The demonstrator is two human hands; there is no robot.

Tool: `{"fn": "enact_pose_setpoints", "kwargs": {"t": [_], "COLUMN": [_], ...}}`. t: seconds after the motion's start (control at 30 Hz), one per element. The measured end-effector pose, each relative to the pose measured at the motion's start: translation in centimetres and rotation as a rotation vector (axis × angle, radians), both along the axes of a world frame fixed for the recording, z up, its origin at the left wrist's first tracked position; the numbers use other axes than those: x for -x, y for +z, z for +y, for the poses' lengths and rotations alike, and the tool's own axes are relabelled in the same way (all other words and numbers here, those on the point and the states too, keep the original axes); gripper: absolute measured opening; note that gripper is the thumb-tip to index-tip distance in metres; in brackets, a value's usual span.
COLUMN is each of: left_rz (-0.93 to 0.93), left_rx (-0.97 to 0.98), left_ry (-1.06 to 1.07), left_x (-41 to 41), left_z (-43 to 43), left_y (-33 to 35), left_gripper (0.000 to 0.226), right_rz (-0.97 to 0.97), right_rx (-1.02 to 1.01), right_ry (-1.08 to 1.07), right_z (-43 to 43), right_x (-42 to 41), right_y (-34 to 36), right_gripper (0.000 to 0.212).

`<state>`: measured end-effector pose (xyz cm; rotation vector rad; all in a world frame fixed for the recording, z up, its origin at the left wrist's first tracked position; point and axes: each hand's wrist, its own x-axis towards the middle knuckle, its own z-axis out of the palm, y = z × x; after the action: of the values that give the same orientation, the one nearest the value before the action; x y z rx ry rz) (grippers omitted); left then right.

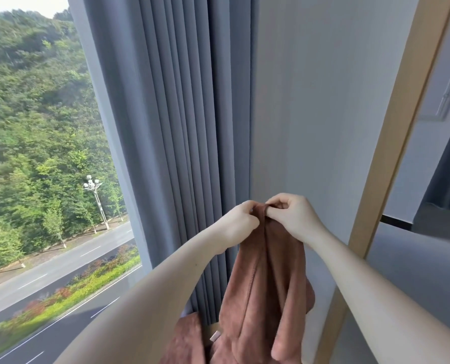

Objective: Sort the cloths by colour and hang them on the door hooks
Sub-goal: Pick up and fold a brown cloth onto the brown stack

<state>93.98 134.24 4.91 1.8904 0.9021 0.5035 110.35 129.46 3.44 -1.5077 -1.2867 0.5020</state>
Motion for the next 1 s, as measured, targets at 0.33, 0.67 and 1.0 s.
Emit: {"fn": "enact_pose_setpoints", "kwargs": {"t": [0.33, 0.67, 1.0], "left_rz": [0.181, -0.101, -0.558], "left_rx": [-0.09, 0.155, 0.396], "left_ry": [-0.062, 0.042, 0.244], "left_x": [-0.5, -1.3, -1.6], "left_z": [0.3, 1.0, 2.0], "left_y": [1.6, 2.6, 4.4], "left_gripper": [0.041, 0.037, 0.039], "right_rz": [-0.41, -0.066, 0.646], "right_rx": [0.171, -0.009, 0.517], "right_ry": [-0.106, -0.159, -0.277], "right_z": [-1.5, -1.1, -3.2], "right_x": [-2.8, -3.5, -2.4], "right_y": [3.0, -1.0, -10.7], "right_gripper": [0.026, 0.004, 0.034]}}
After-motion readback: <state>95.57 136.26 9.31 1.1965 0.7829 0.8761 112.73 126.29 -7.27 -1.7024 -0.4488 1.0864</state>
